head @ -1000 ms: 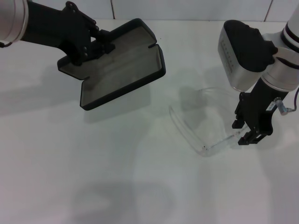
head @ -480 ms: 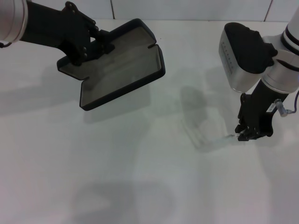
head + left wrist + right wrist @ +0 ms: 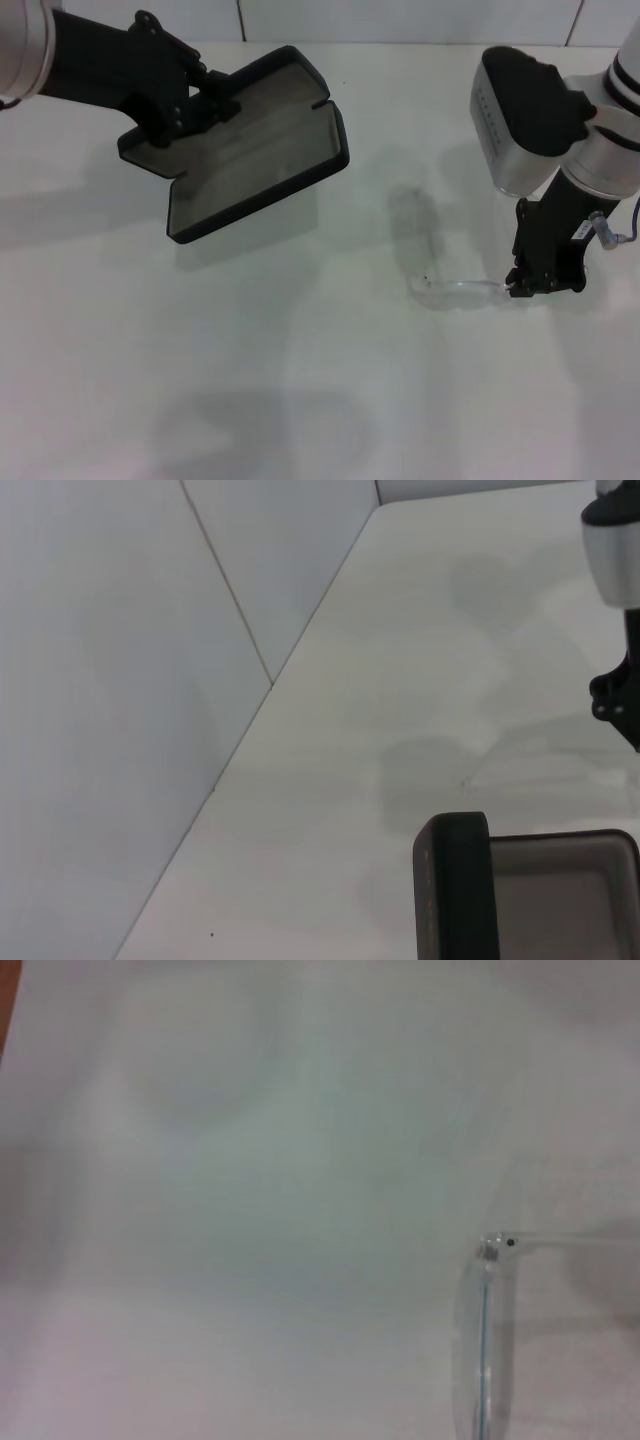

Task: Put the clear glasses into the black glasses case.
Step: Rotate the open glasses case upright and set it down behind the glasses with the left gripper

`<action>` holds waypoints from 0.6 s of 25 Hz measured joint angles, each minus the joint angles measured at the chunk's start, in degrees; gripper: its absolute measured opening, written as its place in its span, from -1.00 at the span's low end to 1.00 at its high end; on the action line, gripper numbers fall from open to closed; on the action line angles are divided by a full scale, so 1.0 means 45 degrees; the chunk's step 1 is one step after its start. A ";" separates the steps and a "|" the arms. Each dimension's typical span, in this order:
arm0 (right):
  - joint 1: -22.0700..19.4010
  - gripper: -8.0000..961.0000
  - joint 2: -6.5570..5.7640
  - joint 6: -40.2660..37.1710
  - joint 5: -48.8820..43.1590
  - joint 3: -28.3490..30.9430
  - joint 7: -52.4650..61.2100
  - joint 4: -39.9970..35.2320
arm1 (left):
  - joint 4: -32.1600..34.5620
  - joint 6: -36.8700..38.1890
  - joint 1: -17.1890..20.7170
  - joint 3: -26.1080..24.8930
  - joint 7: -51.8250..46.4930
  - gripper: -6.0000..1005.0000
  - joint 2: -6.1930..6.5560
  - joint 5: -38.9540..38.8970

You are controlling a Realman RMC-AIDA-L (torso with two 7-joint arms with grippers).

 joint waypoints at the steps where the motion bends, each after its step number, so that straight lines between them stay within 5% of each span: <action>1: -0.0227 -0.88 0.0001 -0.0260 0.0003 0.0004 0.0229 -0.0634 | 0.0015 0.0027 0.0033 0.0000 -0.0012 -0.49 0.0001 -0.0001; 15: -0.2684 -0.89 -0.0065 -0.2088 -0.1809 0.0182 0.2678 -0.6534 | 0.0710 0.0770 0.0035 0.0393 -0.0040 -0.48 0.0022 -0.0607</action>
